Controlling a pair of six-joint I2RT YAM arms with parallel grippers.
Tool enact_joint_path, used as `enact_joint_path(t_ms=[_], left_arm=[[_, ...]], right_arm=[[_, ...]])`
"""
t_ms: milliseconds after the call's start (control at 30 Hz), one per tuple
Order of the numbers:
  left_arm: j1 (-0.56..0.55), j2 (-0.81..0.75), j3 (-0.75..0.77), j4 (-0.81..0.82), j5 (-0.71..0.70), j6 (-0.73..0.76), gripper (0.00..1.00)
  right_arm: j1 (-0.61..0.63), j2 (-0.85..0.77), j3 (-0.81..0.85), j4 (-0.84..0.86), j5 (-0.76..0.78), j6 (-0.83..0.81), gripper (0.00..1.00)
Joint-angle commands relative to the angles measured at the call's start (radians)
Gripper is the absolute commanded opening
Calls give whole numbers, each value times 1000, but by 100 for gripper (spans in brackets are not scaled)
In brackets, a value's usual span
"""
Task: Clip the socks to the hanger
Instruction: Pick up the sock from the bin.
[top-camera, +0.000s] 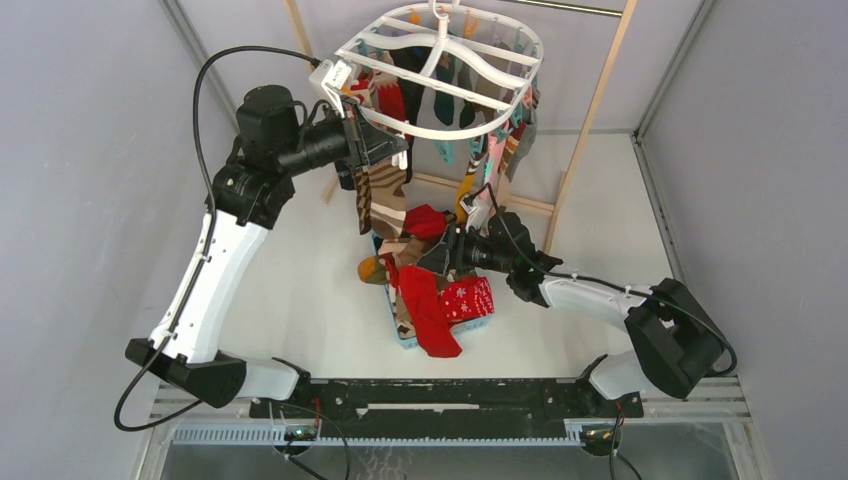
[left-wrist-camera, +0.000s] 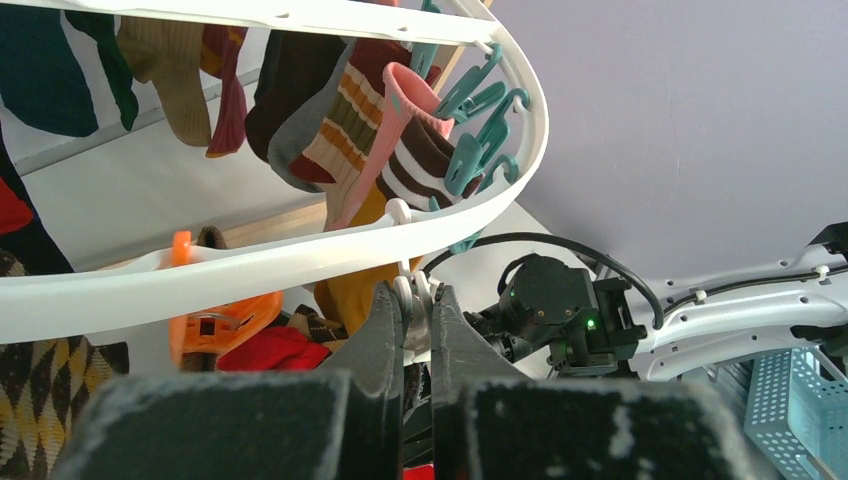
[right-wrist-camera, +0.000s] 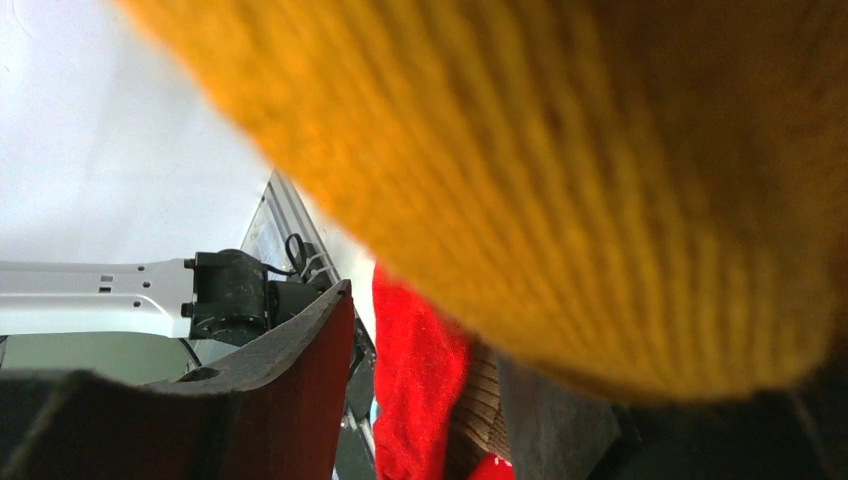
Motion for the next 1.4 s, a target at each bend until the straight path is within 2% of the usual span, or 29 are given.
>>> enact_joint_path(t_ms=[0,100,233,467,767,967,1100,1167,1300,1367], left_arm=[[-2,-42,-1,-7,51,6,0],[-2,-39,-1,-6,54,3,0],[-3,-38,-4,1,59,-5,0],[-2,-47,-5,0,54,2,0],[-2,-47,-4,-2,59,1,0],[-2,-48,2,-1,61,0,0],[-2,-44,4,-1,61,-2,0],[-2,-42,4,-2,63,-4,0],[-2,-44,2,-1,64,-4,0],[-3,-45,2,-2,63,-4,0]], right_arm=[[25,-35,12,-7,60,-33,60],[34,-54,2,-28,100,-46,59],[35,-29,-15,48,64,3,56],[24,26,-84,309,-20,167,45],[21,72,-109,390,-37,240,36],[22,92,-109,344,-30,226,46],[26,83,-109,335,-25,215,49],[24,80,-109,343,-37,220,41],[15,54,-119,414,-59,255,13],[9,28,-130,473,-80,276,3]])
